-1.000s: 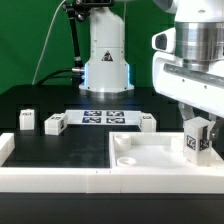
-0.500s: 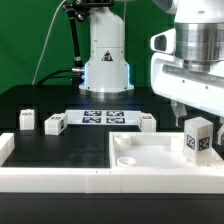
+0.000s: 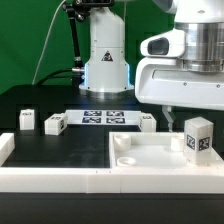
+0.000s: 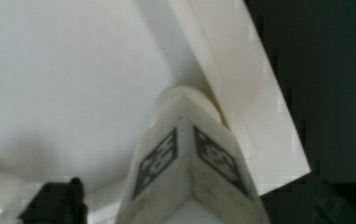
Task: Assemble one leg
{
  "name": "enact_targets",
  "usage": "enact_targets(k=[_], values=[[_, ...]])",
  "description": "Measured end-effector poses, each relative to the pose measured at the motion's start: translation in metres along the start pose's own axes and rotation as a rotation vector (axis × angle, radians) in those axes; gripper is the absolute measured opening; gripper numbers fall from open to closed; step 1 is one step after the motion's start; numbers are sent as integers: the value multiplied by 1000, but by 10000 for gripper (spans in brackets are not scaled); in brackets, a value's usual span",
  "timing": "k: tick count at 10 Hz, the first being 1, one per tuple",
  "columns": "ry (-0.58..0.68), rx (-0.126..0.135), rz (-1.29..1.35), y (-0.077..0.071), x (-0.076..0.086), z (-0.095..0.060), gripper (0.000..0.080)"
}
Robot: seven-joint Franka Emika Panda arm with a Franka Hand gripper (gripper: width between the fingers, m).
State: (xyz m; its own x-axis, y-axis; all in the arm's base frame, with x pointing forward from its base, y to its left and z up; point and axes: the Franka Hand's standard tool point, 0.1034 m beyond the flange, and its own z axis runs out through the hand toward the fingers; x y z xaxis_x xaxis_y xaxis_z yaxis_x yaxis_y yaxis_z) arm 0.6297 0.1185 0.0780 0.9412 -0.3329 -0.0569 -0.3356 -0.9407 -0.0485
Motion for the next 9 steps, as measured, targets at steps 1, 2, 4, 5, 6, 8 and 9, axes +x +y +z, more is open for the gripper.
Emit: enact_targets(k=[1, 2, 4, 5, 6, 8, 9], values=[[0, 0, -94, 0, 0, 0, 649], [-1, 0, -151, 0, 0, 1, 649], [1, -8, -375, -1, -1, 1, 649], [5, -16, -494, -1, -1, 1, 649], [18, -20, -595, -1, 2, 0, 649], [20, -20, -620, 0, 3, 0, 649], [19, -21, -620, 0, 3, 0, 527]])
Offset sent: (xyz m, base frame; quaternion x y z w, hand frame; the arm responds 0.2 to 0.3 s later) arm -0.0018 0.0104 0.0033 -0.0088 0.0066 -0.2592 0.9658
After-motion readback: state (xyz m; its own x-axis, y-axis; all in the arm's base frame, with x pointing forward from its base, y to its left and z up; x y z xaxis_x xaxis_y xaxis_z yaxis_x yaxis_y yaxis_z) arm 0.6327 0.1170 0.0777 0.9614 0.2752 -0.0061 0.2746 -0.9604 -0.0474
